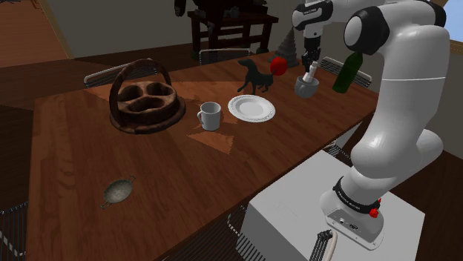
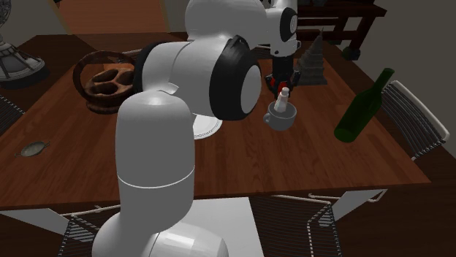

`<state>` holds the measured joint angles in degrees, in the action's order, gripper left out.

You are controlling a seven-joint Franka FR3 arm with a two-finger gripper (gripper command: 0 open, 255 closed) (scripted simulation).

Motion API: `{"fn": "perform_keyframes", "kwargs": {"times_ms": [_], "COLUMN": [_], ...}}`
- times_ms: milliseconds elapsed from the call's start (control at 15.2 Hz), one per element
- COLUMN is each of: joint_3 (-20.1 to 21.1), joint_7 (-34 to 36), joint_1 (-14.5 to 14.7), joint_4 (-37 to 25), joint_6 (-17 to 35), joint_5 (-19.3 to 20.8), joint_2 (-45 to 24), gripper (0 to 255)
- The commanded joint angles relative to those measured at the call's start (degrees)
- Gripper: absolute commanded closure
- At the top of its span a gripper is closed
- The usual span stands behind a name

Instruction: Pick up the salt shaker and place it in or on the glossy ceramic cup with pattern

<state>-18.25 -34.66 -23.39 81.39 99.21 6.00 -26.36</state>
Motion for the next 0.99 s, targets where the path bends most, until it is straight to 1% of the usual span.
{"fn": "perform_keyframes", "kwargs": {"times_ms": [0,264,330,660,924], "joint_3": [-0.01,-0.01,-0.01,-0.01,0.17], "joint_7": [0.02,0.02,0.02,0.02,-0.45], "joint_1": [0.01,0.01,0.01,0.01,0.08], "joint_4": [0.2,0.2,0.2,0.2,-9.02], "joint_6": [0.15,0.15,0.15,0.15,-7.75], "joint_5": [0.02,0.02,0.02,0.02,-0.43], "joint_2": [0.07,0.07,0.07,0.07,-1.32], "gripper": [255,255,0,0,0]}}
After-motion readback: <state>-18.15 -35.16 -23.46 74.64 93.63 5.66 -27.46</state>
